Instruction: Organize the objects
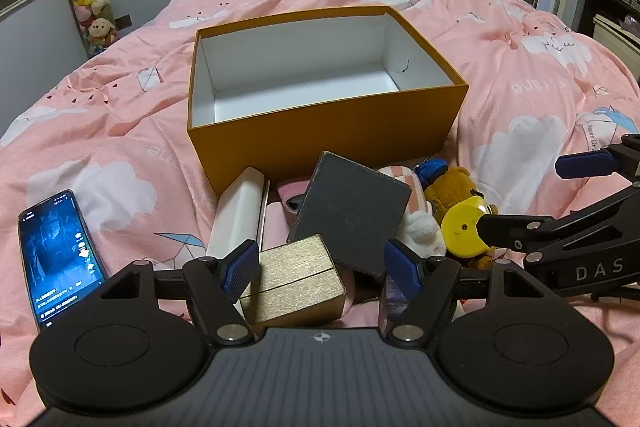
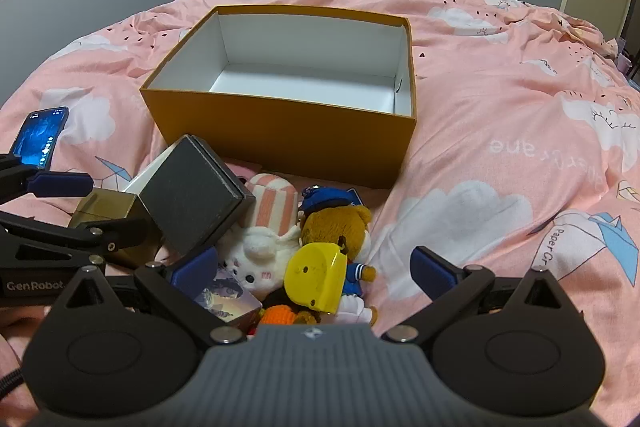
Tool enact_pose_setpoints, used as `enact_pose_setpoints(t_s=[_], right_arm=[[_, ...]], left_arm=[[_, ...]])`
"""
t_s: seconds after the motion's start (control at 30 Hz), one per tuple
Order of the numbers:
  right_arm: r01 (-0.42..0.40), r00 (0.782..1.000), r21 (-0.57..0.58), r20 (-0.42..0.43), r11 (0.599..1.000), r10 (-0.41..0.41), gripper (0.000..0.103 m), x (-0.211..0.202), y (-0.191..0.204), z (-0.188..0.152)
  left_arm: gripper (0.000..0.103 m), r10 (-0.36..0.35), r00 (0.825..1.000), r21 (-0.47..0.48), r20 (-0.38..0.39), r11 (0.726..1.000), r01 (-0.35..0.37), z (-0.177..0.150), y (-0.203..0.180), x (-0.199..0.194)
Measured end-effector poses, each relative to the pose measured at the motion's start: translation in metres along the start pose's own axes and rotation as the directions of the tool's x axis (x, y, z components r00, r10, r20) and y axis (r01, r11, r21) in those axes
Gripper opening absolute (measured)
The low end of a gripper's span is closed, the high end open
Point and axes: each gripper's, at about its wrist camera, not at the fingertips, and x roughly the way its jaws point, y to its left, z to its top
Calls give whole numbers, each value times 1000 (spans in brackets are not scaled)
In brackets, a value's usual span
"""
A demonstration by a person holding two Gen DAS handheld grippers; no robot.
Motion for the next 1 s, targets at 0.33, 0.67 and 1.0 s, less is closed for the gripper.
enact_pose_setpoints(t_s=[0.33,0.67,1.0], right_arm=[[-3,1000,1,-5,1000,3,102,0,0,0],[-8,1000,1,-20,1000,8,102,3,-1,1],[-19,998,5,-64,1000,20,102,14,-4,6]], left_arm=[[85,-4,1000,2,-7,1000,4,-1,1,1],[85,-15,1000,-4,-19,1000,15,0,3,2],[85,-56,998,-19,-31,998,56,4,10,6]])
